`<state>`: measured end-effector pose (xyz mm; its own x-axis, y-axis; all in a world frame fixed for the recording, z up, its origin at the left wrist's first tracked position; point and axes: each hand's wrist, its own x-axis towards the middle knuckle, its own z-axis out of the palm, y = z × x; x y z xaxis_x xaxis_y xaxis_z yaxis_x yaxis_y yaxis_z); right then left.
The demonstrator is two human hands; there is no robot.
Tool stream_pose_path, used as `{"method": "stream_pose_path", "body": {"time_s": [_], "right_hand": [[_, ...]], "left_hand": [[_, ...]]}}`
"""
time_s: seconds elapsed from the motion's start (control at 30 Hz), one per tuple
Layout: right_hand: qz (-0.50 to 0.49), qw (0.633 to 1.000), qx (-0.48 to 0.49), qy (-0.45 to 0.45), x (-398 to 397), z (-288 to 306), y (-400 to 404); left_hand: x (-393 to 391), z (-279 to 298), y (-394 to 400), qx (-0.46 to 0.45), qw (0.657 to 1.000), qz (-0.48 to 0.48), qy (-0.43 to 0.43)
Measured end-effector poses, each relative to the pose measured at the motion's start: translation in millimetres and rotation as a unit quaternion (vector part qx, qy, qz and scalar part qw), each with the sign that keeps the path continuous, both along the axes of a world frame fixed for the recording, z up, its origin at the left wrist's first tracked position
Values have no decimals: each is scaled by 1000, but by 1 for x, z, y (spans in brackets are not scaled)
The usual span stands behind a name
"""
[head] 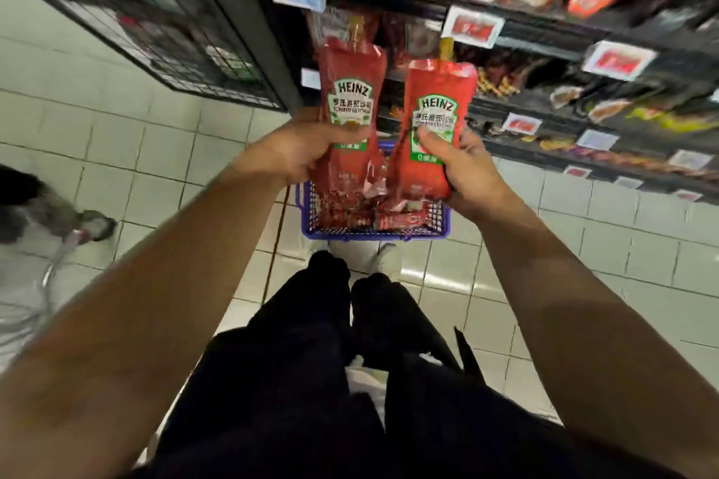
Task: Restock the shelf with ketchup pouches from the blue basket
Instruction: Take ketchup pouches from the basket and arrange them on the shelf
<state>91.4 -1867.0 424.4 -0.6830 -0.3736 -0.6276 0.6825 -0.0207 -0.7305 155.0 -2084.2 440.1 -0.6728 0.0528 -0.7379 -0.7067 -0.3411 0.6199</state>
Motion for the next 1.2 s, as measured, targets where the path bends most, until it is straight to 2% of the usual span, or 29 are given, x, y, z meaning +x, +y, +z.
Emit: {"method": "stream_pose_path", "body": {"time_s": [0.2, 0.37, 0.57, 0.8, 0.97, 1.2], "right_hand": [[2, 989, -7, 145, -32, 98, 9], [26, 964, -29, 264, -45, 166, 19], [-11, 926, -64, 373, -60, 231, 21], [-35, 892, -80, 444, -90, 305, 16], [-63, 887, -88, 449, -113, 346, -3], [-75, 880, -89, 461, -135, 373, -41]], "left_hand": [[-14, 90, 0, -93, 988, 65, 103], [-31, 156, 0, -126, 972, 45, 193], [-57, 232, 11, -183, 937, 16, 297], [-88, 307, 6, -228, 893, 3, 387], [-111, 350, -18, -242, 870, -7, 429], [-154, 389, -71, -285, 837, 35, 465]]}}
